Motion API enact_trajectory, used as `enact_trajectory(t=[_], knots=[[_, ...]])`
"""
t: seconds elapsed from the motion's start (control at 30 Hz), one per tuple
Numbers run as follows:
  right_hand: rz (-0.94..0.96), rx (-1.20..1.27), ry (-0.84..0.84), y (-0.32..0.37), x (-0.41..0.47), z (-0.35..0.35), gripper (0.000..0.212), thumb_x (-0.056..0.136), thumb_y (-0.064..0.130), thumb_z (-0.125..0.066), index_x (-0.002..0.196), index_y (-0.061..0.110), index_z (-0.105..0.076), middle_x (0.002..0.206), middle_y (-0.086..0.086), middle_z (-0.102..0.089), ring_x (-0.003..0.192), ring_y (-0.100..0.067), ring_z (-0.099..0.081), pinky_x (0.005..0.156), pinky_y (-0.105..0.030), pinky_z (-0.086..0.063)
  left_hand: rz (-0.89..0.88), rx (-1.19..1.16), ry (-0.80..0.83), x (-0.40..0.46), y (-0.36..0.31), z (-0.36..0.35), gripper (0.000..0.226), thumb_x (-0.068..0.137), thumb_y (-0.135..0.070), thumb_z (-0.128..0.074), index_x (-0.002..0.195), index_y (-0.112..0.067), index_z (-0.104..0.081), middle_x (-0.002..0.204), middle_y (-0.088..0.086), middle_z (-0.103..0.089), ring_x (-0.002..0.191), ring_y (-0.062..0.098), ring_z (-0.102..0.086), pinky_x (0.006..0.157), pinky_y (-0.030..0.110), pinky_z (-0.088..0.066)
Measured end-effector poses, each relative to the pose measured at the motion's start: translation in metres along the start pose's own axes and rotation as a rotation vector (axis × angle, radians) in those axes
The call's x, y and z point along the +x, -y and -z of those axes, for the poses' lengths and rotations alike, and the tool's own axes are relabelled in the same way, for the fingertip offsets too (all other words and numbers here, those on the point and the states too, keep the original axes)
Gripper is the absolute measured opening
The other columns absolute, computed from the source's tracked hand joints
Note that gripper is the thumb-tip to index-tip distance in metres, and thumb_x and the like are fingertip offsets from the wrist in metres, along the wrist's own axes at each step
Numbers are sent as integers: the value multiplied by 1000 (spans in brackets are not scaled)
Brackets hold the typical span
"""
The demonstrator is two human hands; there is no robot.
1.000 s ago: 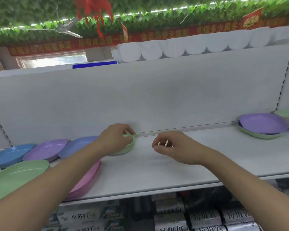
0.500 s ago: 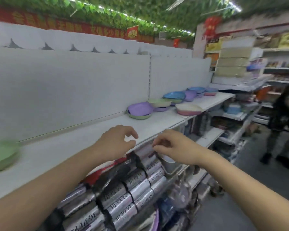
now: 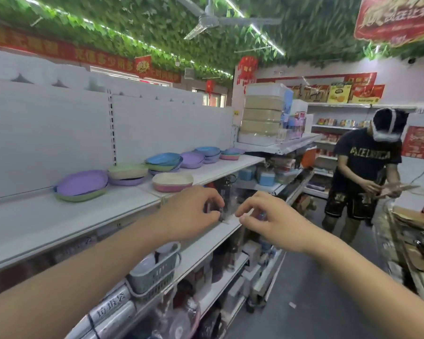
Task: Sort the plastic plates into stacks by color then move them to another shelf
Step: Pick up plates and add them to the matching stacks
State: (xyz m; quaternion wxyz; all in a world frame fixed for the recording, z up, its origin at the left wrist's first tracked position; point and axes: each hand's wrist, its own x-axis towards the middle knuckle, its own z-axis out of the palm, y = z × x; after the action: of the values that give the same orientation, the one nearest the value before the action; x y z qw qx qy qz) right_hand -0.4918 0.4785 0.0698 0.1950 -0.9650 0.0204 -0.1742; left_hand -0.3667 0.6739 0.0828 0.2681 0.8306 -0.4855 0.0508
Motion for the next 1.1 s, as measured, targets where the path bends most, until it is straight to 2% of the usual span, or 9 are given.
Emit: enact_trajectory(t=[0.27,0.43,0.63,0.73,0.8,0.87,0.93,1.0,1.1], knots=[[79,59,25,-101,65,15,6,98,37,-63,101,38,-68,105,12,-57,98,-1,-58,84,-18,-46,96,79,0,94,8,-36,37,77,-45,-52,111,-37,-67,109,-12,-64,103,9,-59,93,38,-49],[130,77,63,-145,137,-10,6,98,37,-64,102,39,-68,107,12,-57,97,-3,-59,82,-14,-42,188,194,-41,162,74,-31,27,95,-37,-56,121,-40,-60,121,-14,-59,99,5,-51,86,27,-40],[129,68,90,-207,242,-20,7,98,36,-64,102,39,-69,105,17,-57,96,-1,-58,80,-13,-44,367,402,-79,271,185,-11,31,96,-38,-53,124,-29,-63,128,0,-62,113,23,-58,85,31,-41],[132,97,86,-230,301,-32,7,97,37,-64,101,41,-69,104,16,-58,94,-1,-61,81,-19,-48,479,434,-84,312,236,-1,41,92,-49,-46,117,-23,-66,119,5,-65,109,28,-61,89,35,-46],[129,169,98,-238,337,-45,6,97,37,-65,99,39,-70,105,14,-59,93,-2,-63,84,-22,-51,514,438,-58,328,264,-1,29,95,-43,-50,104,-19,-65,107,3,-65,97,26,-60,84,34,-46],[166,177,140,-242,369,-61,5,97,38,-65,99,40,-70,106,16,-59,96,-2,-63,84,-22,-50,535,464,-3,339,284,-5,14,96,-38,-51,95,-28,-61,96,1,-61,88,25,-56,79,32,-45],[220,190,160,-243,398,-73,5,97,40,-65,100,42,-69,107,19,-60,98,-1,-62,83,-22,-50,558,473,33,349,298,-10,19,94,-37,-50,82,-27,-61,83,2,-60,79,25,-56,74,35,-48],[260,233,165,-244,426,-82,6,97,40,-65,100,41,-69,108,20,-60,98,-1,-62,83,-21,-50,557,456,47,356,301,-13,29,92,-28,-49,64,-23,-44,67,1,-44,65,24,-41,62,34,-38],[315,266,202,-252,460,-93,6,98,40,-64,101,41,-69,110,20,-60,99,-1,-61,84,-18,-48,546,481,-1,365,293,-11,35,91,-16,-49,60,-18,-34,63,2,-30,62,23,-26,59,32,-27]])
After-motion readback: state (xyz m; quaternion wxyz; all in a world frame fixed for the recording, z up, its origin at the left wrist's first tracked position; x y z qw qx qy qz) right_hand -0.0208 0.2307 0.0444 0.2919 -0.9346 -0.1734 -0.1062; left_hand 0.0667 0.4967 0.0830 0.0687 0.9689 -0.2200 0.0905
